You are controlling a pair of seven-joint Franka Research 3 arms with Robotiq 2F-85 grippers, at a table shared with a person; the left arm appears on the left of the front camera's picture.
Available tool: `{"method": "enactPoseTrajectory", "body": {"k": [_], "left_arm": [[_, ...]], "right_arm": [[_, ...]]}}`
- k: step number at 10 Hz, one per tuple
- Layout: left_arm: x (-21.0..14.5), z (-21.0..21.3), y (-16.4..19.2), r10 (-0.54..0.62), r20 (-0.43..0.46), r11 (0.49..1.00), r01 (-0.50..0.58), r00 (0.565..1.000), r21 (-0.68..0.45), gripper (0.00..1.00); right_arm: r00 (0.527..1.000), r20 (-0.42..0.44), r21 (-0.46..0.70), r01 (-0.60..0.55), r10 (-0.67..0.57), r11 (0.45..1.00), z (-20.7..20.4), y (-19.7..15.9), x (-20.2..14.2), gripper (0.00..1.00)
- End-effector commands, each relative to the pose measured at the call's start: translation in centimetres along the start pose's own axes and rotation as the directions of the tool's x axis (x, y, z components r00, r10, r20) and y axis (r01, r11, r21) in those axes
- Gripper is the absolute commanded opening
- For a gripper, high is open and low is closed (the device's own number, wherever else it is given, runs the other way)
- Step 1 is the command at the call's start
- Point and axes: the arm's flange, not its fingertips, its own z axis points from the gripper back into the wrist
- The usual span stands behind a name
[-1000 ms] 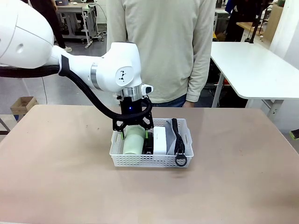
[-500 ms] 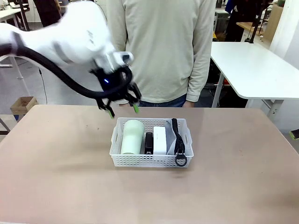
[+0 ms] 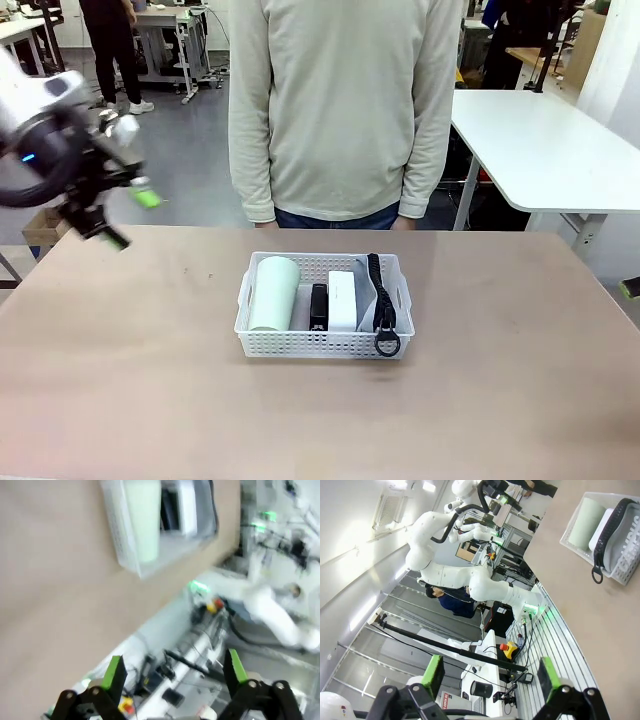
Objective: Efficiently arrange items inside the basket to fit them all.
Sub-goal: Pick up the Reusable plastic cup and place it inside the Organizing basket.
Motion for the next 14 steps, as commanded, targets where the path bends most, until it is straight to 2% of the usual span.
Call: {"method": "enactPoseTrajectory", "body": {"k": [1, 2, 3, 4, 14], "left_arm": [[0.2, 2.2, 6.6, 0.011, -0.061, 0.958, -0.028, 0.998, -0.284, 1.00], [-1.3, 3.4, 10.0, 0.000, 0.023, 0.896, 0.010, 1.000, -0.443, 1.00], [-2.1, 3.6, 11.8, 0.141, 0.098, 0.855, -0.072, 0.985, -0.514, 1.00], [-2.7, 2.5, 8.7, -0.023, -0.009, 0.954, 0.019, 1.000, -0.300, 1.00], [-2.7, 2.5, 8.7, -0.023, -0.009, 0.954, 0.019, 1.000, -0.300, 1.00]], "right_arm": [[1.000, 0.007, 0.013, -0.004, 0.004, 1.000, -0.1, 0.3, 0.0, 1.00], [1.000, 0.007, 0.013, -0.004, 0.004, 1.000, -0.1, 0.3, 0.0, 1.00], [1.000, 0.007, 0.013, -0.004, 0.004, 1.000, -0.1, 0.3, 0.0, 1.00], [1.000, 0.007, 0.013, -0.004, 0.004, 1.000, -0.1, 0.3, 0.0, 1.00], [1.000, 0.007, 0.013, -0.004, 0.004, 1.000, -0.1, 0.3, 0.0, 1.00]]}}
